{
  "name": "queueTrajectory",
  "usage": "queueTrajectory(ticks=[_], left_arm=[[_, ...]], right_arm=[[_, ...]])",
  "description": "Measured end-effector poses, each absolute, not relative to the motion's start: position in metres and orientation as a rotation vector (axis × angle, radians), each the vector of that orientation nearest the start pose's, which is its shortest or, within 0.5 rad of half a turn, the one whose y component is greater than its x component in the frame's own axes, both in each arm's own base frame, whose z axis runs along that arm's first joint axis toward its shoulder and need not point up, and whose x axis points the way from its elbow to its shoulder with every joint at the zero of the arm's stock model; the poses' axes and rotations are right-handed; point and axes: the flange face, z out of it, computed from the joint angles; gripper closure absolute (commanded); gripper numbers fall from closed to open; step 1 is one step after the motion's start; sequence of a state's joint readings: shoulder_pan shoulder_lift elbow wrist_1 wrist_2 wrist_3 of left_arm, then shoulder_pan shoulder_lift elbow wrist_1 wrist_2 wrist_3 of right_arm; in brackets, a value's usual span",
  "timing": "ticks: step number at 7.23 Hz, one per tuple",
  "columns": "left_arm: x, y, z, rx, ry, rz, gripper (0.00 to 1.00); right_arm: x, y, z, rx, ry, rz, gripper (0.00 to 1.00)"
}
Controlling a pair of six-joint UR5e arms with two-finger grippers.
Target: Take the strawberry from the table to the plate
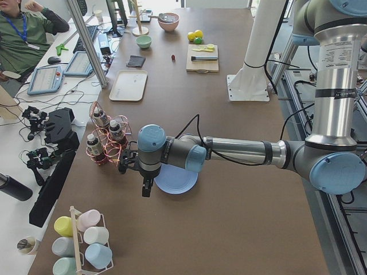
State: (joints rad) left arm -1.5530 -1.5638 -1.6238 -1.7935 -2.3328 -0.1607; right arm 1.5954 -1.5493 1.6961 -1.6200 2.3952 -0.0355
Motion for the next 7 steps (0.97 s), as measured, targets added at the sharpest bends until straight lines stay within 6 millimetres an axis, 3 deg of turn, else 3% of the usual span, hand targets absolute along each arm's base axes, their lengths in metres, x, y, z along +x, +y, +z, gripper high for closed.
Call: queueTrajectory(ticks=[4, 7], left_arm=[[-0.042, -0.505, 0.648, 0.241, 0.811, 0.016, 0.02], [-0.015, -0.492, 0.691, 0.249, 0.911, 0.072, 0.02]], right_arm=[[0.067, -0.504, 0.567, 0.125, -0.830, -0.017, 0.00], [0.036, -0.519, 0.545, 0.098, -0.841, 0.001, 0.00]])
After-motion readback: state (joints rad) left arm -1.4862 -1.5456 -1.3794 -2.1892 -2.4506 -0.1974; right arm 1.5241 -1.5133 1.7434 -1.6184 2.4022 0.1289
